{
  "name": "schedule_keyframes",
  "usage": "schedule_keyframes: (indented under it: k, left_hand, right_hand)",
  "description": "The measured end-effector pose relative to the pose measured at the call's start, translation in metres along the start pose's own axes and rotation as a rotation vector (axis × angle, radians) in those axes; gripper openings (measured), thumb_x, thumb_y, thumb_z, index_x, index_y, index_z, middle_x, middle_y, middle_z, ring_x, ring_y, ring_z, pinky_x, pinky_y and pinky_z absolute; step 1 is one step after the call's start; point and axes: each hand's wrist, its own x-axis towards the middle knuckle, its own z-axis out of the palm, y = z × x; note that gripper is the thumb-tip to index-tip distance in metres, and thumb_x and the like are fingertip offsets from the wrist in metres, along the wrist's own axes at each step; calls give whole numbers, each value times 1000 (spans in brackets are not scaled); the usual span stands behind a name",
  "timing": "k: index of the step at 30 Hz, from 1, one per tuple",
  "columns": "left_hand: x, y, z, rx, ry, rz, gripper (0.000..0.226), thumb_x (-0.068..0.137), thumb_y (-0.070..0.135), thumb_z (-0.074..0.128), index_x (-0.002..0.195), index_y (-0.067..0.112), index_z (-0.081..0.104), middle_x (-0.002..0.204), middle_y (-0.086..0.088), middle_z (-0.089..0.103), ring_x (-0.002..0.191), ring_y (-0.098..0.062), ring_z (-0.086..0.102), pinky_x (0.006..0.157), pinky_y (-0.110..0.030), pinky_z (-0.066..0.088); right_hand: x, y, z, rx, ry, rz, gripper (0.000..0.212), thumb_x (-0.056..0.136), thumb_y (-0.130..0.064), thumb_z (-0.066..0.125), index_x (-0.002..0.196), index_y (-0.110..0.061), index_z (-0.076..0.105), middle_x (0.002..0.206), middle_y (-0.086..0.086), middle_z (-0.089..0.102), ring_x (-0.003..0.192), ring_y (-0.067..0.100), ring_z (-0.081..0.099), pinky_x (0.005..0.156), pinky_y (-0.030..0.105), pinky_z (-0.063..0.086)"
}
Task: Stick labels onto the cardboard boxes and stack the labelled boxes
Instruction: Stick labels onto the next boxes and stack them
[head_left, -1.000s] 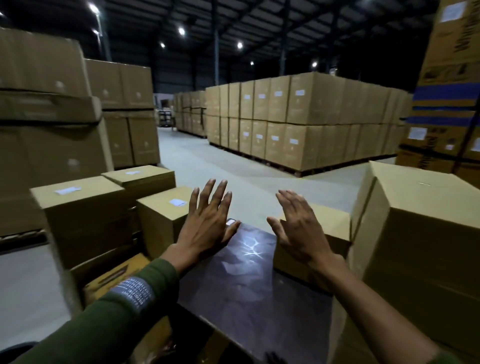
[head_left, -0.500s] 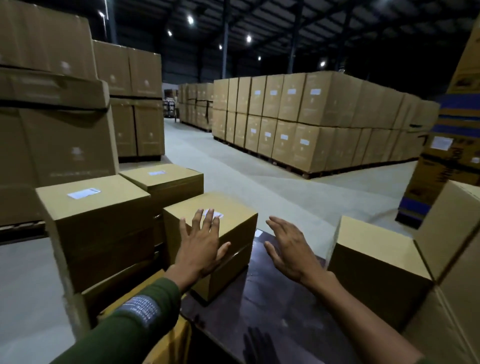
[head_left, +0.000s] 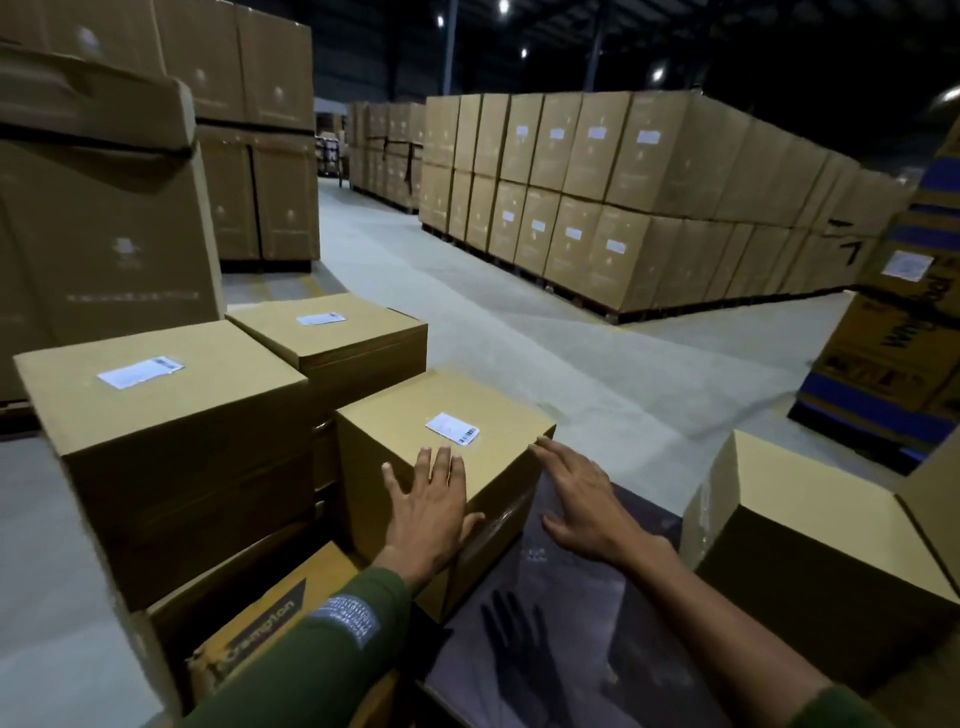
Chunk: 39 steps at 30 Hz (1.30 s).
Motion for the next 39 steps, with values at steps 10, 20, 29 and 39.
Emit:
schedule_keyframes:
  k: [10,20,29,39]
  left_hand:
    - [-13,-29,5,-161,-25,83,76,101,37,44,156,15,-3,163,-2,-16,145,-26,-27,122,-51,8]
    - [-16,-7,17,-295,87,14,81,96,45,49,157,14,6,164,4,-9,144,-15,-32,121,-50,16]
    - [-23,18,16,-388,172,50,77,96,51,45,154,8,20,164,-2,12,148,-19,-22,122,-47,3]
    - [-62,63,16,-419,114,162,91,83,64,14,154,6,20,165,-5,5,147,-19,-25,122,-47,5]
  right_hand:
    - [81,43,20,-12,-199,53,115,70,-54,79,155,-38,3,163,-11,-9,150,22,-12,112,69,10]
    - [71,67,52,213,-50,47,108,53,-59,84,147,-32,38,158,1,26,141,32,17,114,43,20]
    - [7,65,51,196,97,170,103,45,-78,68,136,-31,55,148,0,45,134,29,35,107,31,19]
    - [-76,77,28,143,20,318,107,45,-79,68,142,-40,45,153,-6,36,139,29,30,111,51,29]
